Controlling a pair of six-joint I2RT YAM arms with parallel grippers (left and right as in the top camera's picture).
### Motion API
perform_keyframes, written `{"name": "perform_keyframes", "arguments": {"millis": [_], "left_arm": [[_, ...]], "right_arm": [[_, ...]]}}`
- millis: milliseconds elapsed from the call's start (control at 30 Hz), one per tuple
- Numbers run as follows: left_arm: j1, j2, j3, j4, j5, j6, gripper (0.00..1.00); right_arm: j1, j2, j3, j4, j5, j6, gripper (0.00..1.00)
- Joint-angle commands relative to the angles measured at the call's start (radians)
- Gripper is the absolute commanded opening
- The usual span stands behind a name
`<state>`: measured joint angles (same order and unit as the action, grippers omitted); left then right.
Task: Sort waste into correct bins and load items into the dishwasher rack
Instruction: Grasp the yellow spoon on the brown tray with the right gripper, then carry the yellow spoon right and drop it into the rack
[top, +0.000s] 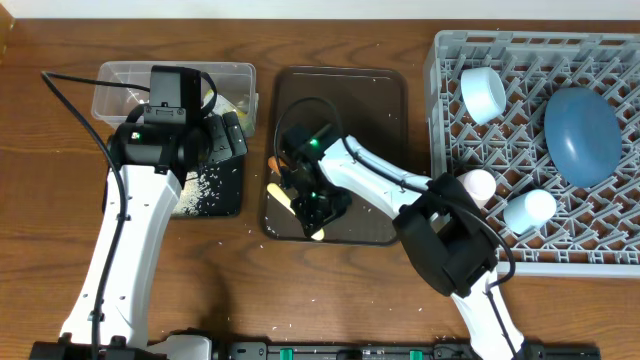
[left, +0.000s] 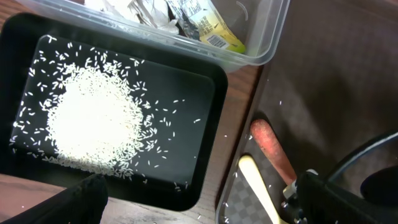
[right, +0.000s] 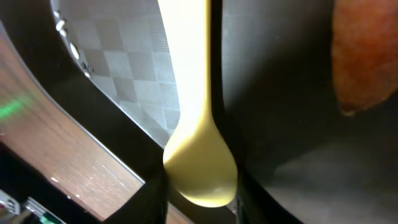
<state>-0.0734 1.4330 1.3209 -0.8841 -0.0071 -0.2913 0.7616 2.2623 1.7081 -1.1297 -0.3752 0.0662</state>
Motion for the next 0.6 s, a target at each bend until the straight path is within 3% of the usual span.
{"name": "perform_keyframes", "arguments": {"millis": [0, 233, 567], "left_arm": [[0.005, 0.004, 0.005, -0.002, -0.013, 0.002, 0.99], [0.005, 0.004, 0.005, -0.002, -0.013, 0.002, 0.99], [0.005, 0.004, 0.005, -0.002, -0.013, 0.002, 0.99]], "right_arm": [[-0.010, 0.035, -0.003, 0.002, -0.048, -0.031, 0.30], [-0.009, 0.035, -0.003, 0.004, -0.117, -0.026, 0.23], [-0.008, 0.035, -0.003, 0.072, -0.164, 0.121, 0.01]]}}
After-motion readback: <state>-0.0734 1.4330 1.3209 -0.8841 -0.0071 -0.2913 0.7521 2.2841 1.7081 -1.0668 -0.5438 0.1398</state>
